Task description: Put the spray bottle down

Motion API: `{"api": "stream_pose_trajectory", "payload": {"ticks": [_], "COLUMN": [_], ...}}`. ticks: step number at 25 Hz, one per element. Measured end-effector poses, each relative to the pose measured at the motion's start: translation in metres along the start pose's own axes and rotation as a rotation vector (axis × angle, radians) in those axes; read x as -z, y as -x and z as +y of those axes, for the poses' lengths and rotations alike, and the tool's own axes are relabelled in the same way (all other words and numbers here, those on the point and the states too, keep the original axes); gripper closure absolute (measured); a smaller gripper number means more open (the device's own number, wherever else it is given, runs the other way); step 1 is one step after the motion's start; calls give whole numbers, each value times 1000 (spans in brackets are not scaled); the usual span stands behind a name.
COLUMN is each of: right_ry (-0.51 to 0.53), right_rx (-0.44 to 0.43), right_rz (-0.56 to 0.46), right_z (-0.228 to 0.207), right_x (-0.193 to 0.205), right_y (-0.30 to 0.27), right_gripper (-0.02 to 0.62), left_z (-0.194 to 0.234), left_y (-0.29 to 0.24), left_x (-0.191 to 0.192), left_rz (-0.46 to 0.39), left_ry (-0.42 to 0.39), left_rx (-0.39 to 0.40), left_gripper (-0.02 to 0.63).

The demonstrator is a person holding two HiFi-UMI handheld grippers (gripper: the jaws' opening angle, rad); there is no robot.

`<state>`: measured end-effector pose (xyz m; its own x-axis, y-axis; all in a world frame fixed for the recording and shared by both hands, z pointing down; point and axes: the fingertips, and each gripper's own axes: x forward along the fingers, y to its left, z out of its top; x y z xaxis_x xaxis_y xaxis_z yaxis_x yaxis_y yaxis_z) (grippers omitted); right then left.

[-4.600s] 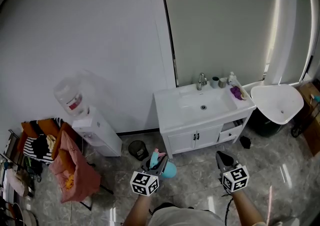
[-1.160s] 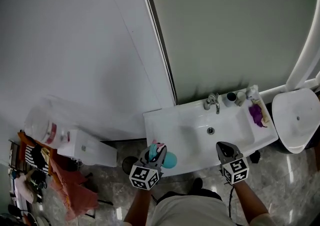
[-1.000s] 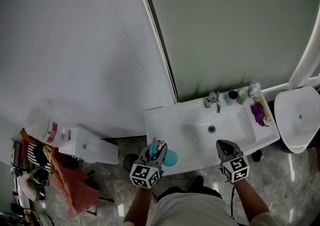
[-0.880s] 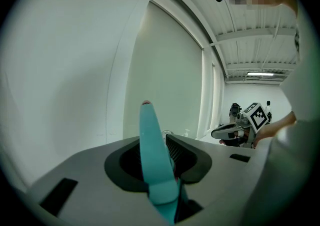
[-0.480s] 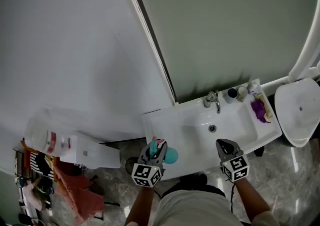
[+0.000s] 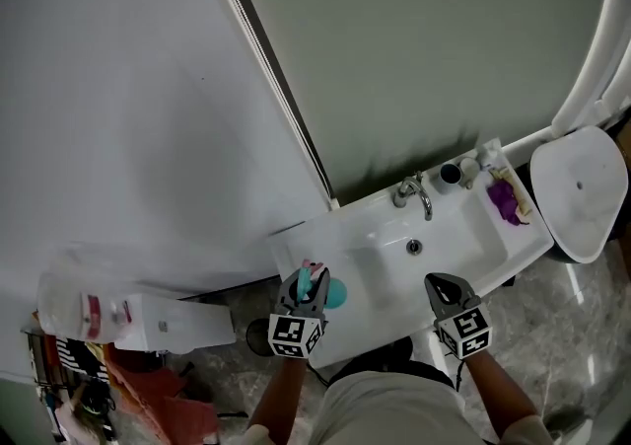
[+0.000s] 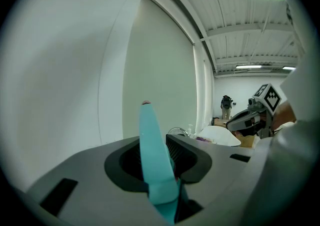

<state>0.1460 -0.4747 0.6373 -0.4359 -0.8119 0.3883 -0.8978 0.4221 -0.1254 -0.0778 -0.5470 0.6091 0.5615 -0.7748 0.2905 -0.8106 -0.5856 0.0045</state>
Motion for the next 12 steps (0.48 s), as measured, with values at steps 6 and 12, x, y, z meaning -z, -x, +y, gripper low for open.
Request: {"api": "stream_pose_trajectory", "payload": {"ticks": [6,12], "right_ry": [-12,-34], "right_rx": [28,48], "right_rz": [-8,14], "right_z": [6,7], "right_x": [-8,2], "right_y": [-22,-47], "right_gripper": [584,584], "left_z": [22,37], "left_y": [-47,-94], "left_x": [27,53], "left_rz": [15,35], "left_ry": [-86,-142], "left_rx": [26,46], "left_gripper": [494,494]}}
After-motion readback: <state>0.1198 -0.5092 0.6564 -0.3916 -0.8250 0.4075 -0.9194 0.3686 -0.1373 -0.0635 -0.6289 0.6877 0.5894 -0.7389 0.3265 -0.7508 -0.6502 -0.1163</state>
